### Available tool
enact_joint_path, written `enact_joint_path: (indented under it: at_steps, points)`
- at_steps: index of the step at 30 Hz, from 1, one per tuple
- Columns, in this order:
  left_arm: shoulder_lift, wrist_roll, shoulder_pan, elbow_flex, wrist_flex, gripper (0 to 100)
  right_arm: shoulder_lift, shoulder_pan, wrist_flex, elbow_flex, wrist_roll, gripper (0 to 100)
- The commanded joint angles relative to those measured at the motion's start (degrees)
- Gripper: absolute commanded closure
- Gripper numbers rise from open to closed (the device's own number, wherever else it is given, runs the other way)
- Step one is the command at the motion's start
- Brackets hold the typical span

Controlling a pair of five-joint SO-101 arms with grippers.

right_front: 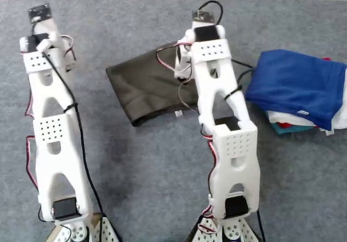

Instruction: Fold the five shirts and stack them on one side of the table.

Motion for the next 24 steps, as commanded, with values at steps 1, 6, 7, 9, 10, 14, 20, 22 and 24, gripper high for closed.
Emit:
enact_joint_path:
  at_steps: [1,6,7,9,10,14,20,22,24]
  points:
    - [-0.88,-0.35,-1.54,-2.95,-1.76,97,-1.01,-1.58,-7.74,2.51,-5.54,60.9]
    - [-0.97,-0.35,-1.71,-2.95,-1.85,97,7.6,-2.11,-8.97,0.84,-13.1,60.7]
    - [-0.97,-0.35,-1.71,-2.95,-1.85,97,9.54,-2.11,-8.97,-0.22,-13.1,60.8]
    - [-0.97,-0.35,-1.54,-2.95,-1.76,97,13.05,-2.02,-8.53,-2.68,-13.1,60.9]
    - [-0.97,-0.35,-1.36,-2.95,-1.76,97,14.81,-2.02,-7.91,-4.35,-13.1,61.0]
    - [-0.97,-0.35,-1.36,-2.95,-1.67,97,19.91,-2.02,-2.81,-11.82,-13.27,67.5]
    - [-0.97,-0.35,-1.27,-2.95,-1.76,97,27.03,-1.76,6.42,-23.69,-11.25,91.0]
    - [-0.79,-0.35,-1.27,-2.95,-1.76,97,28.79,-1.85,8.97,-27.65,-10.11,93.4]
    - [-0.62,-0.35,-1.27,-2.95,-1.76,97,29.85,-1.67,9.32,-30.55,-9.32,95.3]
